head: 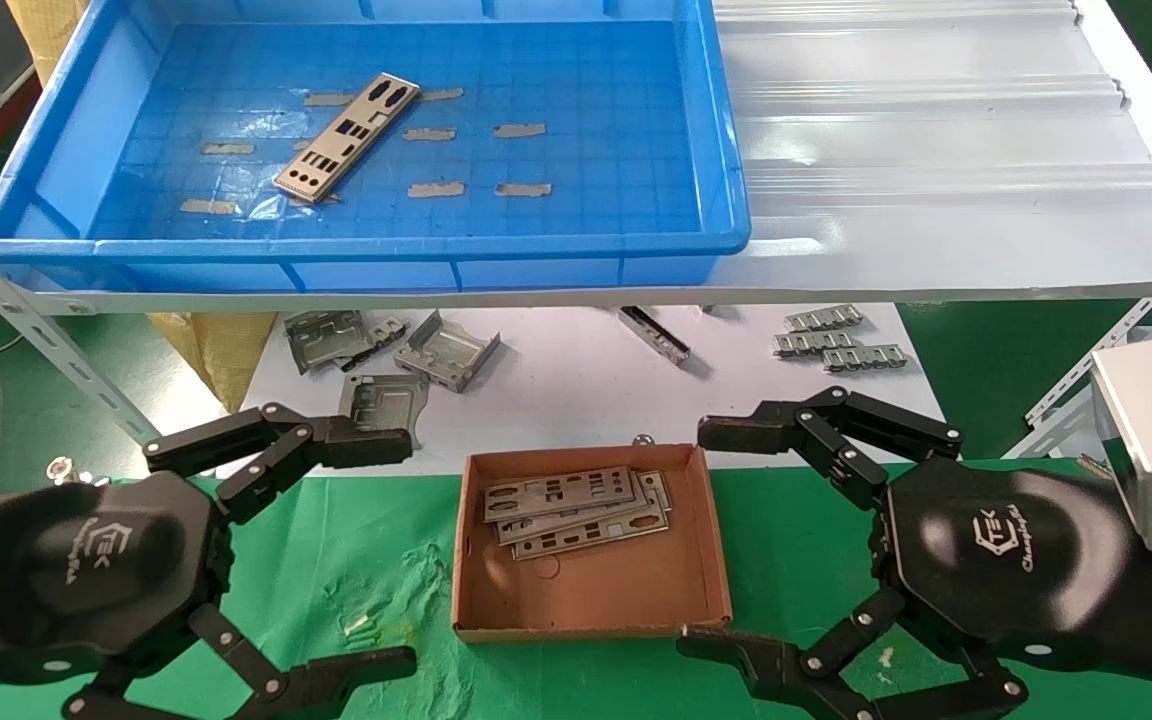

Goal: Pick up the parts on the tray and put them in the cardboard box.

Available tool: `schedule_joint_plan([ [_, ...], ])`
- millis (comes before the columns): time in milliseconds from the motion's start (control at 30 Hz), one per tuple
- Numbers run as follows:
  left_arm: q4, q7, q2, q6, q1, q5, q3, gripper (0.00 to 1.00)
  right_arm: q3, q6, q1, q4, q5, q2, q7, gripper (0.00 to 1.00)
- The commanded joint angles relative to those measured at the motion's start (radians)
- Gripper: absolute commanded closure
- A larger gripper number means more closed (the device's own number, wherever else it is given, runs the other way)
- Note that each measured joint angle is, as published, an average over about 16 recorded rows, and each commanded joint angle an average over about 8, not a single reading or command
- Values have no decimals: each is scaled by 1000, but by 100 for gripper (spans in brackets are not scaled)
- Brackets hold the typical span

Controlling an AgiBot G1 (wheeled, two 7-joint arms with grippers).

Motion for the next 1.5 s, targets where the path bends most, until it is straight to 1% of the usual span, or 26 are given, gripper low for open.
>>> schedule_joint_plan([
  [33,0,0,0,0,0,0,0,0,0,0,0,0,0,0,0,0],
  [1033,0,0,0,0,0,0,0,0,0,0,0,0,0,0,0,0],
  [1067,0,0,0,0,0,0,0,0,0,0,0,0,0,0,0,3],
  [1200,0,0,0,0,0,0,0,0,0,0,0,0,0,0,0,22],
  [1300,0,0,0,0,0,0,0,0,0,0,0,0,0,0,0,59],
  [1333,0,0,0,0,0,0,0,0,0,0,0,0,0,0,0,68],
  [1467,0,0,0,0,0,0,0,0,0,0,0,0,0,0,0,100],
  [1500,0,0,0,0,0,0,0,0,0,0,0,0,0,0,0,100],
])
